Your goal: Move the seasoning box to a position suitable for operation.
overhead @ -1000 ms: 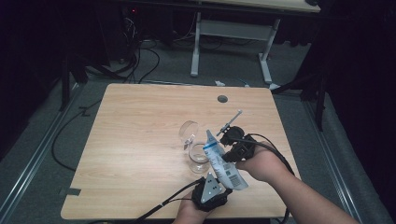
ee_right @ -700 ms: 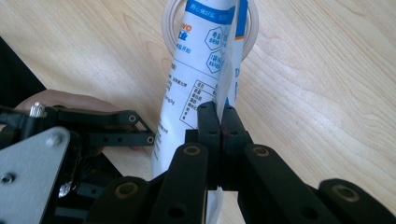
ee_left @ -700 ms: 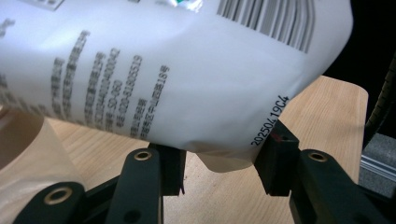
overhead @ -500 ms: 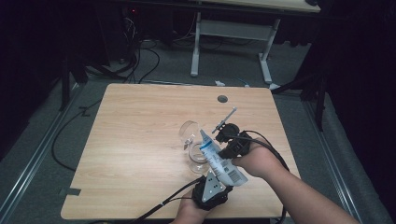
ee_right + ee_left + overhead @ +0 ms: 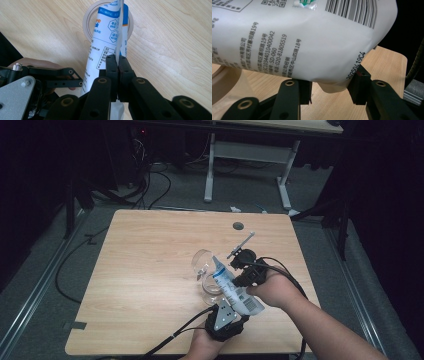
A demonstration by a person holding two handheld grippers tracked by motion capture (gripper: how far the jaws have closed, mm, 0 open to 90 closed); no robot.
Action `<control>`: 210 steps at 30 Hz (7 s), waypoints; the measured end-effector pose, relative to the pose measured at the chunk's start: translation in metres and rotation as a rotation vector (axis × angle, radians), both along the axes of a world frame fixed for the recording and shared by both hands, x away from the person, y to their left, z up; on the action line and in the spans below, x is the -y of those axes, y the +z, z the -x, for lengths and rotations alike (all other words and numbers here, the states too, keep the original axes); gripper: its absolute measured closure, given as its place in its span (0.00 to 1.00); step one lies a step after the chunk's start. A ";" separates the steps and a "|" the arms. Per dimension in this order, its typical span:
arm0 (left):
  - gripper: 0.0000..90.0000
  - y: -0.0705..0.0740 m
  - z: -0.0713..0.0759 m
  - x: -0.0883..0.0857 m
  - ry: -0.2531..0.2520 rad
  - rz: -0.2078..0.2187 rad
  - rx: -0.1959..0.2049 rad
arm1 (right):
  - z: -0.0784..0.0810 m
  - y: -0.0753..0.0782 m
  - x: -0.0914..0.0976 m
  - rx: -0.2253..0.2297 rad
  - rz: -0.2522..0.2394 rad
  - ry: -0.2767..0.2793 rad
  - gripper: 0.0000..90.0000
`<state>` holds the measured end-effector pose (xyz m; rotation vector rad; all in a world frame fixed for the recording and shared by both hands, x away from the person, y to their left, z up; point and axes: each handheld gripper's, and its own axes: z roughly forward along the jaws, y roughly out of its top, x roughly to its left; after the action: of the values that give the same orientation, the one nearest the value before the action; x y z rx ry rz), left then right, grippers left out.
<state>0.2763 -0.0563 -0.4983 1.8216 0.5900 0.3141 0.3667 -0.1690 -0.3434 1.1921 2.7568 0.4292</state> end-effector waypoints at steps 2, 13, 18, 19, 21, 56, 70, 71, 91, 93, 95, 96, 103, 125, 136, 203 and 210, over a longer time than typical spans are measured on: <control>0.68 0.000 0.000 0.000 0.001 0.001 0.003 | 0.001 0.001 0.001 0.000 0.000 -0.002 0.98; 0.68 0.000 0.001 0.001 0.006 0.002 -0.004 | 0.000 0.001 0.003 -0.012 0.007 -0.004 1.00; 0.67 0.001 -0.001 0.001 0.012 0.004 -0.003 | -0.002 0.001 -0.001 -0.001 0.020 0.003 1.00; 0.67 0.001 -0.001 0.001 0.011 0.004 -0.002 | -0.002 0.002 -0.002 -0.005 0.019 -0.003 1.00; 0.66 0.002 -0.001 0.001 0.009 -0.003 0.006 | -0.004 0.002 -0.002 0.000 0.024 0.018 1.00; 0.66 0.005 -0.003 0.003 0.001 0.002 0.013 | -0.010 0.002 -0.009 -0.009 0.033 0.048 1.00; 0.66 0.006 -0.003 0.004 0.004 0.003 0.020 | -0.012 0.003 -0.009 -0.034 0.036 0.051 1.00; 0.66 0.006 -0.003 0.004 0.005 0.003 0.019 | -0.012 0.003 -0.009 -0.027 0.036 0.056 1.00; 0.66 0.010 -0.003 0.003 0.005 0.018 0.016 | -0.012 0.007 -0.010 -0.015 0.032 0.075 1.00; 0.66 0.011 -0.003 0.003 0.004 0.020 0.016 | -0.012 0.007 -0.011 -0.015 0.033 0.075 1.00; 0.66 0.011 -0.003 0.003 0.003 0.021 0.016 | -0.012 0.008 -0.011 -0.016 0.033 0.076 1.00; 0.66 0.011 -0.003 0.003 0.003 0.021 0.016 | -0.012 0.008 -0.011 -0.016 0.033 0.076 1.00; 0.66 0.010 -0.003 0.003 0.005 0.017 0.021 | -0.013 0.007 -0.011 -0.014 0.032 0.085 1.00; 0.66 0.011 -0.004 0.004 0.005 0.021 0.022 | -0.014 0.007 -0.013 -0.012 0.041 0.086 1.00; 0.66 0.013 -0.005 0.005 0.004 0.022 0.023 | -0.015 0.007 -0.013 -0.010 0.040 0.086 1.00; 0.66 0.018 -0.009 0.007 0.005 0.039 0.023 | -0.017 0.010 -0.016 0.013 0.048 0.087 1.00; 0.66 0.018 -0.009 0.006 0.005 0.038 0.027 | -0.017 0.011 -0.016 0.013 0.045 0.088 1.00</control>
<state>0.2852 -0.0625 -0.4804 1.7770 0.5788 0.3285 0.3839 -0.1533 -0.3325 1.0570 2.7997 0.3794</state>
